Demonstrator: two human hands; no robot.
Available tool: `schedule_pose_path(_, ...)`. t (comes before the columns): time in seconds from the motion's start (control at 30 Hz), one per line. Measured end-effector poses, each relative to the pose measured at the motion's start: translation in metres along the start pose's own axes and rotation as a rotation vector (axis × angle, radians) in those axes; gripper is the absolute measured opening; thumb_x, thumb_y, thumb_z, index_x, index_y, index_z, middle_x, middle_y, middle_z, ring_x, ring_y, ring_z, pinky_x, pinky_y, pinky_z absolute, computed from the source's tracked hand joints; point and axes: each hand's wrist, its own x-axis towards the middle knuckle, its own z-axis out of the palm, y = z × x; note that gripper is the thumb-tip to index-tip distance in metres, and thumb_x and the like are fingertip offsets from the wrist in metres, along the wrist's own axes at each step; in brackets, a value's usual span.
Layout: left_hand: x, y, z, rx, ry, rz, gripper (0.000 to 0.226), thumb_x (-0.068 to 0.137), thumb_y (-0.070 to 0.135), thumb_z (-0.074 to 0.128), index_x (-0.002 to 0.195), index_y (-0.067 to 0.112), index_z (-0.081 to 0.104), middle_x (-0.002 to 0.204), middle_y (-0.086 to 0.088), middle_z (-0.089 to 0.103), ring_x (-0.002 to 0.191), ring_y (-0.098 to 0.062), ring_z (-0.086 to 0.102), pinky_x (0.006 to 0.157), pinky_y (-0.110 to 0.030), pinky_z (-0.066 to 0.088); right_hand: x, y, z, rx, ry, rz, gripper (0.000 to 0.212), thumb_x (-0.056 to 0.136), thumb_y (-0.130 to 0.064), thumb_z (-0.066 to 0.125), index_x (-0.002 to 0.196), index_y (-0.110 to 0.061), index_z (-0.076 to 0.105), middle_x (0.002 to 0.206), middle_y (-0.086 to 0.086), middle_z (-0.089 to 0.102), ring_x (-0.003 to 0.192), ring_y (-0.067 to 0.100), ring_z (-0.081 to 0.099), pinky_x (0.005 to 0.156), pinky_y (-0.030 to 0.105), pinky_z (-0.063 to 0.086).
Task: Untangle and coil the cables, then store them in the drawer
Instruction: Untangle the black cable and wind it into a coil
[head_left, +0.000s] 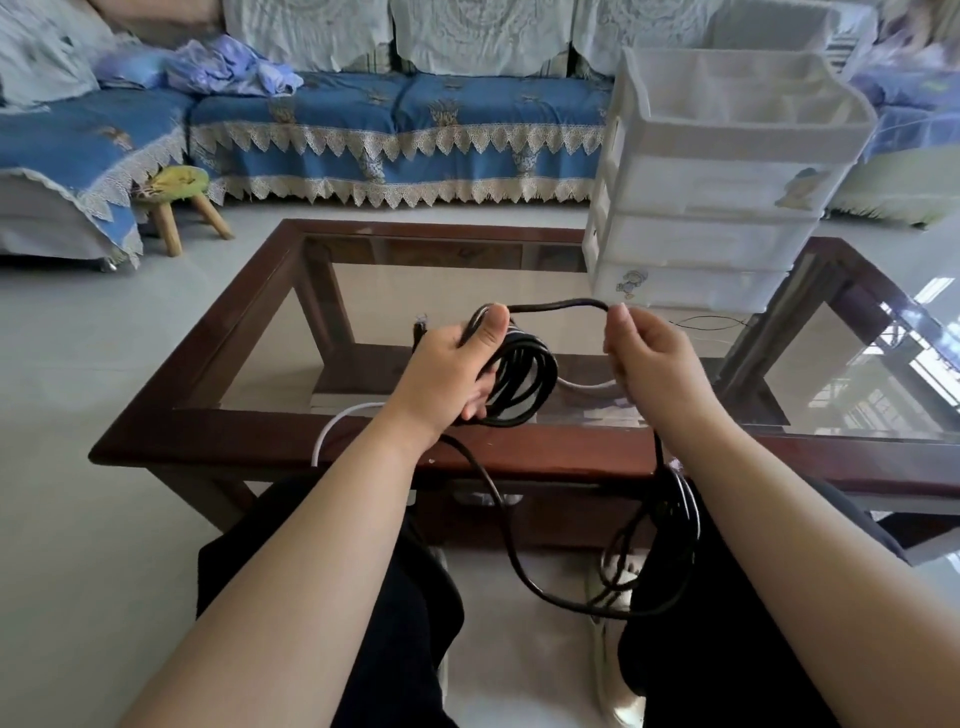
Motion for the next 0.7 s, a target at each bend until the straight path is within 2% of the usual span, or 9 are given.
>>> schedule_pose_path(0.1,-0.002,0.002,0.007,-0.098,-0.027,0.000,0.061,0.079,0.067,0.045,0.069,0.007,0.042,0.042,-0.001,0.028,0.034,-0.015,0.029,0.045,-0.030,0.037,0.003,0.012,0.017,-0.161,-0.063,0.048,0.042,0.100,-0.043,0.035,0.067,-0.018,0.043,0.057,-0.005,0.043,0.054,0.013,0.039,0.058,0.029,0.032)
schedule_pose_path(0.2,-0.001,0.003,0.011,-0.150,-0.025,-0.014,0.063,0.082,0.067,0.040,0.075,0.005,0.047,0.042,-0.001,0.027,0.035,-0.015,0.027,0.046,-0.029,0.037,-0.004,0.026,0.035,-0.203,-0.135,0.165,0.048,0.100,-0.047,0.029,0.068,-0.016,0.046,0.057,-0.003,0.044,0.053,0.012,0.040,0.054,0.027,0.031)
schedule_pose_path(0.37,0.009,-0.001,0.014,-0.365,0.223,-0.153,0.056,0.097,0.054,0.041,0.061,0.012,0.046,0.040,0.002,0.029,0.035,-0.015,0.025,0.048,-0.029,0.035,-0.019,0.022,0.059,-0.032,-0.206,0.298,0.043,0.101,-0.040,0.029,0.066,-0.017,0.039,0.054,-0.002,0.039,0.042,0.009,0.032,0.043,0.019,0.028)
schedule_pose_path(0.47,0.015,-0.003,0.008,-0.579,0.404,-0.247,0.052,0.098,0.050,0.043,0.061,0.015,0.047,0.041,0.004,0.028,0.036,-0.012,0.025,0.047,-0.026,0.033,-0.035,0.028,0.072,0.031,-0.331,0.386,0.034,0.102,-0.033,0.030,0.075,-0.018,0.045,0.058,-0.003,0.042,0.035,0.005,0.032,0.039,0.017,0.026)
schedule_pose_path(0.53,0.021,-0.004,0.003,-0.686,0.519,-0.307,0.049,0.098,0.049,0.044,0.063,0.015,0.047,0.041,0.005,0.030,0.037,-0.010,0.028,0.048,-0.025,0.035,-0.044,0.034,0.078,0.013,-0.372,0.365,0.028,0.101,-0.029,0.031,0.085,-0.021,0.052,0.063,-0.005,0.046,0.039,0.002,0.037,0.042,0.021,0.029)
schedule_pose_path(0.6,0.024,-0.006,-0.001,-0.743,0.611,-0.353,0.047,0.098,0.049,0.044,0.064,0.016,0.045,0.041,0.005,0.034,0.036,-0.010,0.030,0.049,-0.025,0.037,-0.051,0.033,0.078,-0.083,-0.399,0.305,0.022,0.101,-0.029,0.032,0.106,-0.025,0.053,0.071,-0.004,0.054,0.053,0.007,0.049,0.049,0.025,0.039)
schedule_pose_path(0.7,0.028,-0.011,-0.007,-0.702,0.732,-0.402,0.046,0.096,0.055,0.044,0.070,0.017,0.049,0.041,0.006,0.040,0.039,-0.010,0.036,0.054,-0.026,0.042,-0.063,0.028,0.072,-0.569,-0.508,0.057,0.040,0.101,-0.032,0.034,0.141,-0.027,0.032,0.096,0.003,0.066,0.083,0.024,0.062,0.065,0.032,0.048)
